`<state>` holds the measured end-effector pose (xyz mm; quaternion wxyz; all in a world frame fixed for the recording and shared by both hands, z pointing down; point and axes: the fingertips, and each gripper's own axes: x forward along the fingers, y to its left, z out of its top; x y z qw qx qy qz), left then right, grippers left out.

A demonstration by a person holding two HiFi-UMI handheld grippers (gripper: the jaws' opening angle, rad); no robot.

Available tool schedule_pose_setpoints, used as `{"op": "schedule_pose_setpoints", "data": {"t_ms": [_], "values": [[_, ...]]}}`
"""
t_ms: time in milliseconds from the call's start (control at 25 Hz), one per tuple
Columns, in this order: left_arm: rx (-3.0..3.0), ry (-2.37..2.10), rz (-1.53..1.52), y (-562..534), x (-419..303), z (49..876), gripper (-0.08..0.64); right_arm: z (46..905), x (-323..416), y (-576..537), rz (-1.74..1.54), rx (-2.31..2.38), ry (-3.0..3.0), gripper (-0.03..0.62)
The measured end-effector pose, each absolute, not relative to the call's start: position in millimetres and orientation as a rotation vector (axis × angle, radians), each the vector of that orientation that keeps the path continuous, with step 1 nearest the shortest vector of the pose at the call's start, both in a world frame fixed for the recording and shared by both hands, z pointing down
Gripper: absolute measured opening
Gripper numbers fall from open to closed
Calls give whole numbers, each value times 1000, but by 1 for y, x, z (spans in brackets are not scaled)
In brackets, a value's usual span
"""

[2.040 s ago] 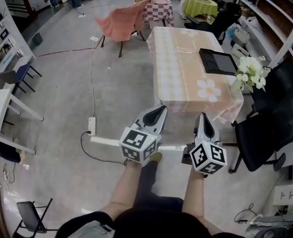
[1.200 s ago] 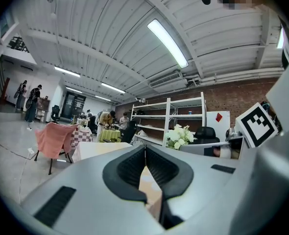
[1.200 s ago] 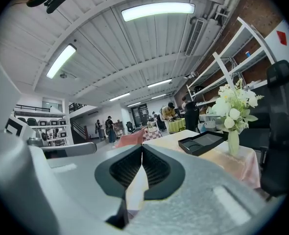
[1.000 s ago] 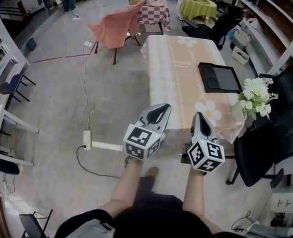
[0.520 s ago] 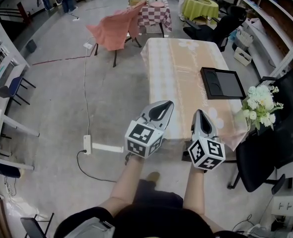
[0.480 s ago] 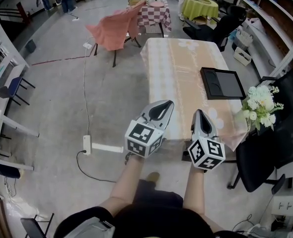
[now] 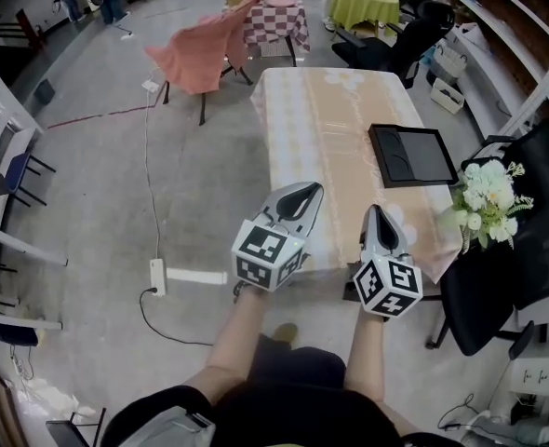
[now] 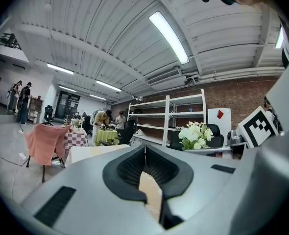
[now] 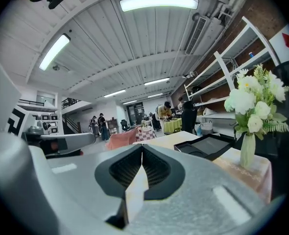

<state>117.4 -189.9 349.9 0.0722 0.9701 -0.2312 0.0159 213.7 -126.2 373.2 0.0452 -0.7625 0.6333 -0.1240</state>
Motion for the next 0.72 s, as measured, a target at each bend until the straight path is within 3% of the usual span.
{"op": "schedule_pose_setpoints", "data": {"t_ms": [720], "values": [[2886,-685,143,-178,119,378,15,395,205,-111,-449,-2369,1944,5]]}}
